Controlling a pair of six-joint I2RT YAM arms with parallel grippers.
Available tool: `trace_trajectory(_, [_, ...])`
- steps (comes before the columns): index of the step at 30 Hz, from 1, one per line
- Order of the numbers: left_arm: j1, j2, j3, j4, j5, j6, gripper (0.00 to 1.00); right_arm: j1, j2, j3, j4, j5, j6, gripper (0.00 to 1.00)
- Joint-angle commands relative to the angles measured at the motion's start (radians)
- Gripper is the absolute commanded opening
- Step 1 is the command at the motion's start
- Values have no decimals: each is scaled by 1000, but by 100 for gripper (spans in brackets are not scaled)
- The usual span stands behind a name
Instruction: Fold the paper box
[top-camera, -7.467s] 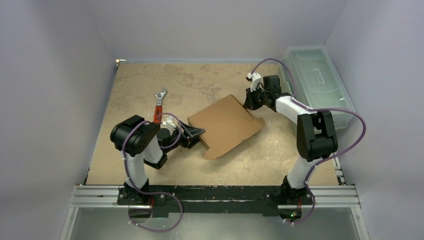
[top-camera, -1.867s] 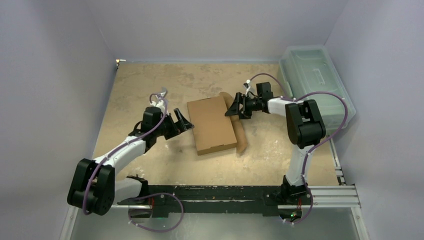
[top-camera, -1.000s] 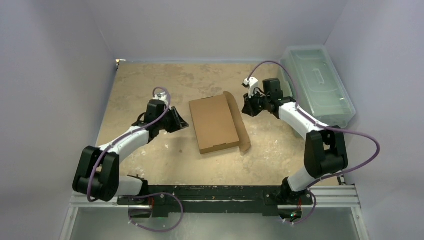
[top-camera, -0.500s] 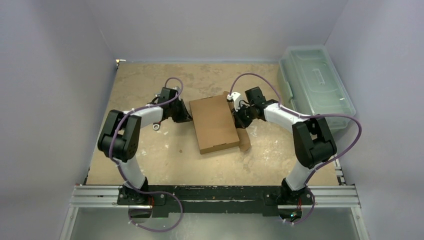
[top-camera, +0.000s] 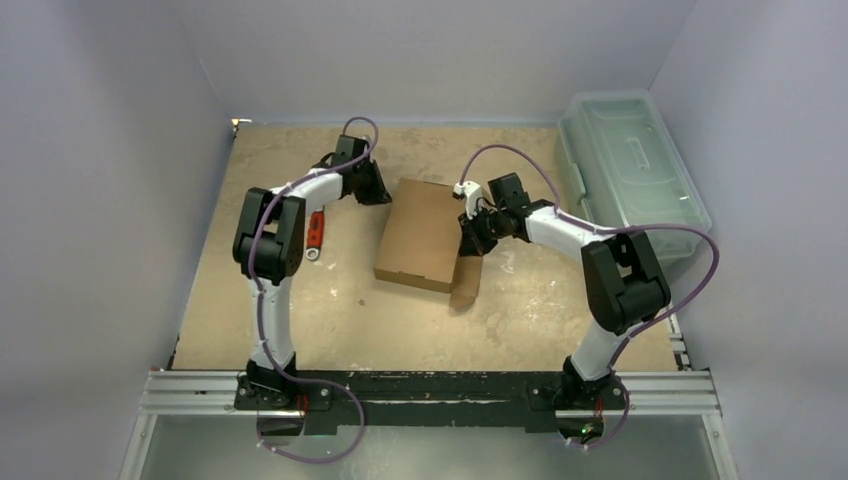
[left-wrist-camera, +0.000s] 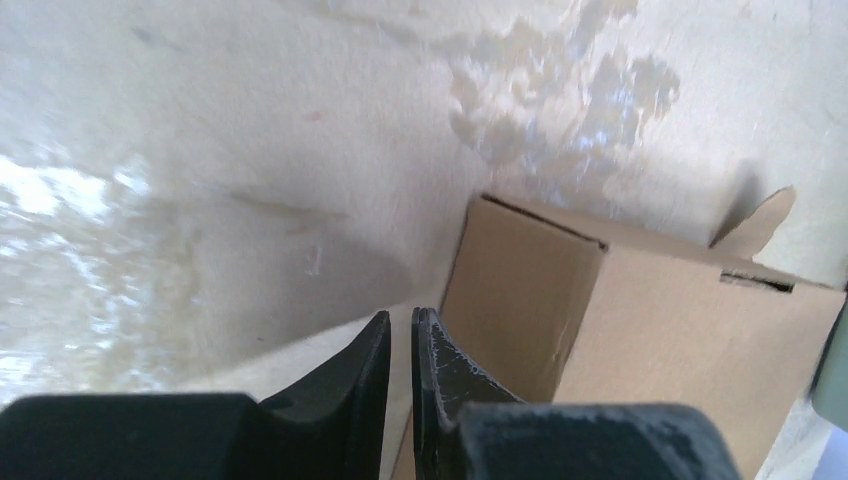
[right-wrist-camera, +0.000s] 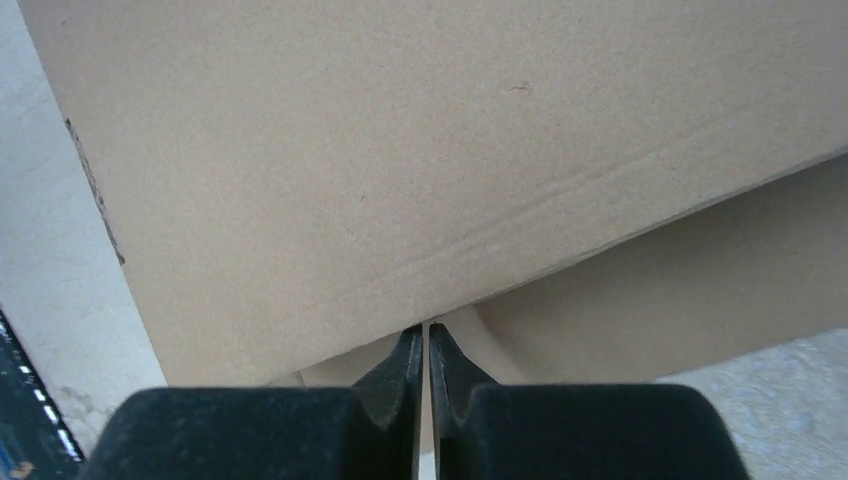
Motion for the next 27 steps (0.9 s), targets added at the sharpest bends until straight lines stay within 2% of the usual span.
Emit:
trace_trajectory(1, [63,-23,91,-51,-67,48,13,-17,-99,12,-4,52,-87,8])
trace_trajectory(5, [126,-209,-7,18,-69,84,16,-36,-240,-16,-92,9,-285,12])
trace_trajectory(7, [147,-341,-95,67,-45,113,24,-37,-312,-34,-139,-52,-387,13])
trace_trajectory(8, [152,-419,-139,87,-29,128,33,-37,-353,-52,-153,-113,-438,16])
trace_trajectory(10, [160,-581,-271,138,10,143,53,-37,-442,-117,-163,-225,-559,32])
trace_trajectory(12, [174,-713,-406,212,76,98,90,-37,-544,-209,-188,-358,-751,58])
trace_trajectory(13, [179,-774,-479,246,108,55,98,-37,-581,-265,-205,-411,-856,71])
trace_trajectory(14, [182,-823,-543,280,136,11,99,-36,-606,-317,-220,-445,-942,79])
trace_trajectory(15, [184,-869,-615,314,187,-28,99,-36,-626,-356,-230,-454,-1014,83])
trace_trajectory(18, [183,-973,-846,518,372,-179,92,-34,-656,-427,-250,-370,-1163,81])
trace_trajectory(20, [150,-1040,-972,603,401,-247,88,-30,-669,-474,-186,-303,-1169,78])
trace_trajectory(21, [108,-1076,-1001,563,359,-226,88,-20,-669,-493,-157,-282,-1169,75])
trace_trajectory(24, [-80,-1153,-1011,385,117,-134,89,42,-635,-513,-77,-219,-1152,61])
trace_trajectory(27, [-157,-1184,-1021,299,-46,-111,87,115,-579,-518,-12,-153,-1130,54])
